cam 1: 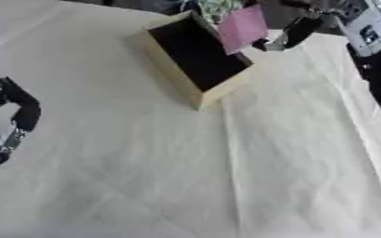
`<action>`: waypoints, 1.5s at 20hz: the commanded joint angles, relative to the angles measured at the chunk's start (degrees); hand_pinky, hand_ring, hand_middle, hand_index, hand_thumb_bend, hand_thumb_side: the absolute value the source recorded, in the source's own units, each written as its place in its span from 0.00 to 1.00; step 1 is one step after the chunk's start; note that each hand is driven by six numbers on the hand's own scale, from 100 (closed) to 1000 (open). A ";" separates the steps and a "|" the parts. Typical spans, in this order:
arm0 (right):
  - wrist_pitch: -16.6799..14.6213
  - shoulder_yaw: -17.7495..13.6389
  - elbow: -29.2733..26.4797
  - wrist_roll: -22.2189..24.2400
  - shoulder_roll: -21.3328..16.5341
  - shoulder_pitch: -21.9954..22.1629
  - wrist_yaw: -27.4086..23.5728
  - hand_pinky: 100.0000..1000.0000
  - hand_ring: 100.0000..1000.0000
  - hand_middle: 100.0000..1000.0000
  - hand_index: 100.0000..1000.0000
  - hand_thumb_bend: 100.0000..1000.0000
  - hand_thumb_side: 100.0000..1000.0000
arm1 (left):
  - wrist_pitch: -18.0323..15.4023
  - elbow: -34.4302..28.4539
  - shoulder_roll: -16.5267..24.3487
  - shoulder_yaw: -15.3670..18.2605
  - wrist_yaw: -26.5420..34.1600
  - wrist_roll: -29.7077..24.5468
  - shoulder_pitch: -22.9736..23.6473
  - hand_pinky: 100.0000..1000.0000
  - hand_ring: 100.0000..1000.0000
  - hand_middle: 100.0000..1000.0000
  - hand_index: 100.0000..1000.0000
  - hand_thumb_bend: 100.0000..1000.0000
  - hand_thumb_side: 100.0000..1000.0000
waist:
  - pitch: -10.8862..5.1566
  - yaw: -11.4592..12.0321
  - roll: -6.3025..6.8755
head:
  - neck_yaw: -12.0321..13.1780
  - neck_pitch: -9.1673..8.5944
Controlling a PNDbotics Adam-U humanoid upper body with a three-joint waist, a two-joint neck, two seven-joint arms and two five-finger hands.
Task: Pick up objects on the table and place them in the box.
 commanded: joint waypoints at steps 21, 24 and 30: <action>-2.97 -0.63 6.82 -0.25 3.91 -0.05 8.59 0.84 0.93 0.91 0.93 0.00 0.44 | -0.19 -1.30 -0.44 -0.85 0.46 -1.41 -1.94 0.61 0.45 0.38 0.51 0.31 0.55 | 0.50 1.76 -0.17 | -2.26 -1.68; -2.88 -0.82 6.65 -1.26 3.73 -0.10 8.78 0.84 0.93 0.92 0.97 0.00 0.48 | -0.19 -1.29 -0.40 -0.87 0.45 -1.40 -1.97 0.61 0.45 0.38 0.51 0.31 0.55 | 0.52 1.58 -0.15 | -2.20 -1.71; -2.62 -0.98 6.14 -3.05 3.09 -0.21 7.89 0.84 0.93 0.92 0.99 0.02 0.61 | -0.22 -1.27 -0.29 -0.89 0.45 -1.43 -1.98 0.61 0.45 0.38 0.51 0.31 0.55 | 0.43 1.29 -0.09 | -2.12 -1.80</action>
